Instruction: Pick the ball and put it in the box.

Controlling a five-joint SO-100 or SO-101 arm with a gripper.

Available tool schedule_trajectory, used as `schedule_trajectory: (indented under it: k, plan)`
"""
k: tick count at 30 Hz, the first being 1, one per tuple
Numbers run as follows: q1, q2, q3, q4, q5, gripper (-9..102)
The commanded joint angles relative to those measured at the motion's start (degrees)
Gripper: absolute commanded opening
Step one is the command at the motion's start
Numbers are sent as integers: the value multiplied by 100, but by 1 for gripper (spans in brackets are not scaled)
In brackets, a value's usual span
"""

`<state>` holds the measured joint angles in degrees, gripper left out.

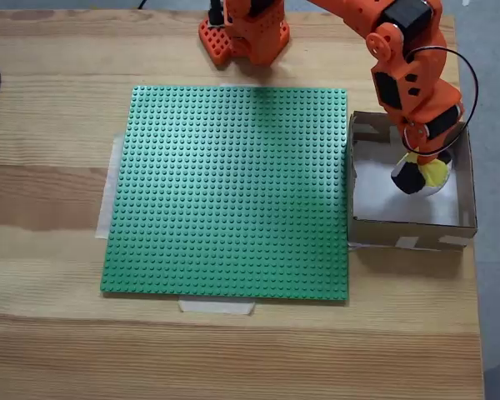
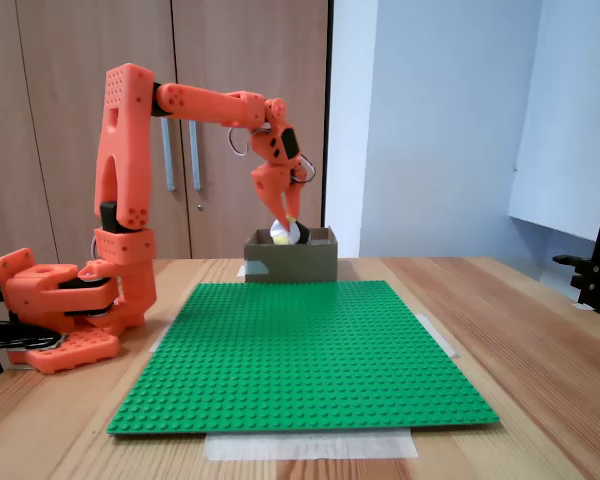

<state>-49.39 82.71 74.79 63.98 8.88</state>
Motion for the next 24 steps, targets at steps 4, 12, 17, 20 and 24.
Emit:
schedule_trajectory:
  k: [4,12,17,20,24]
  plan:
    - [-53,193,-105,62,44,-1]
    - [-44,237,-114,114,-132,3]
    - [-26,272,-105,167,-211,9]
    - [-18,299,-105,185,-255,13]
    - [-9,334,-105,185,-290,15]
